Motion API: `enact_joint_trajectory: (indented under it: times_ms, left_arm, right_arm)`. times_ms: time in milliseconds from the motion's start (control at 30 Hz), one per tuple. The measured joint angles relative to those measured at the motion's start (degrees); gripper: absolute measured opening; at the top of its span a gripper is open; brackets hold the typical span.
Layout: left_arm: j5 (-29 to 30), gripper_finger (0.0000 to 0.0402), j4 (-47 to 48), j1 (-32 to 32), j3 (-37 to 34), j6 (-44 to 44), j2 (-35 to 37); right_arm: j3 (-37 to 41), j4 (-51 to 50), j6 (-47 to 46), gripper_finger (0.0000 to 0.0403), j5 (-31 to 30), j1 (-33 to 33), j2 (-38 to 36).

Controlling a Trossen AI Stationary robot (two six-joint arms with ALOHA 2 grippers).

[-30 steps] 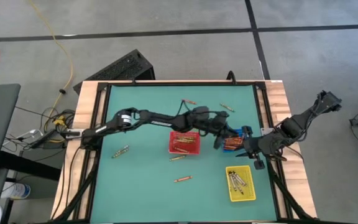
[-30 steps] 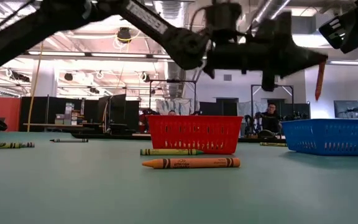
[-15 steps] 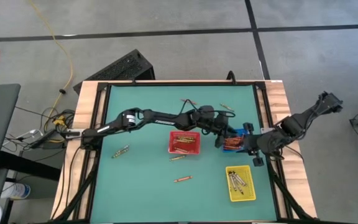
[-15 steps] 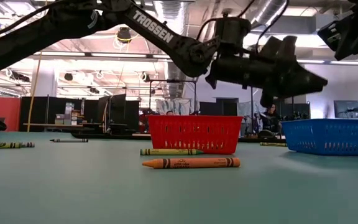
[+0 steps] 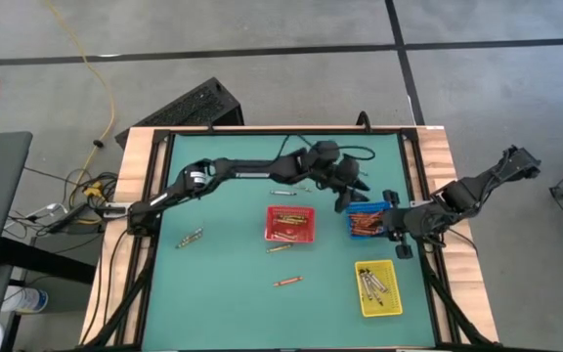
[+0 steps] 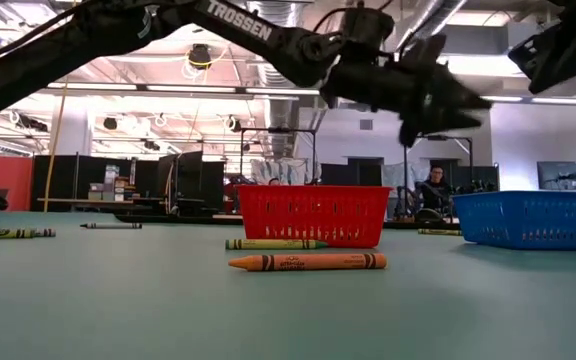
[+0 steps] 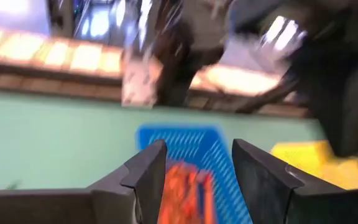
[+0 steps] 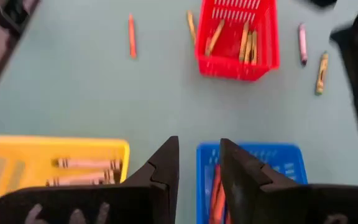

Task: Sort crayons
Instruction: Put the green crayon into the red basket

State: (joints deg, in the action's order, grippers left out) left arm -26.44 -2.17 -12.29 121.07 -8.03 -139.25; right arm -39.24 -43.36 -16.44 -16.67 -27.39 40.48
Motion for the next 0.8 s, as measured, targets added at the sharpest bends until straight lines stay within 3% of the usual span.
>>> enact_joint_trajectory:
  times_ms: [300,567,700,800]
  left_arm:
    - [15.98,0.0174,32.48,-1.09,0.82,22.7,13.6]
    - [19.43,0.0174,55.95,-4.52,0.28,24.84,19.76]
    - [19.76,0.0174,61.21,-6.61,-6.44,25.14,23.0]
    - [19.86,0.0174,59.66,-7.95,-14.41,25.68,26.75]
  right_arm:
    - [-0.01,14.14,4.26,0.0107,3.15,7.78,2.68]
    - [-0.04,25.43,6.94,0.0107,12.97,19.34,13.49]
    - [-0.02,29.42,7.48,0.0107,15.13,25.47,20.37]
    - [-0.02,32.99,7.52,0.0107,15.28,29.4,25.28]
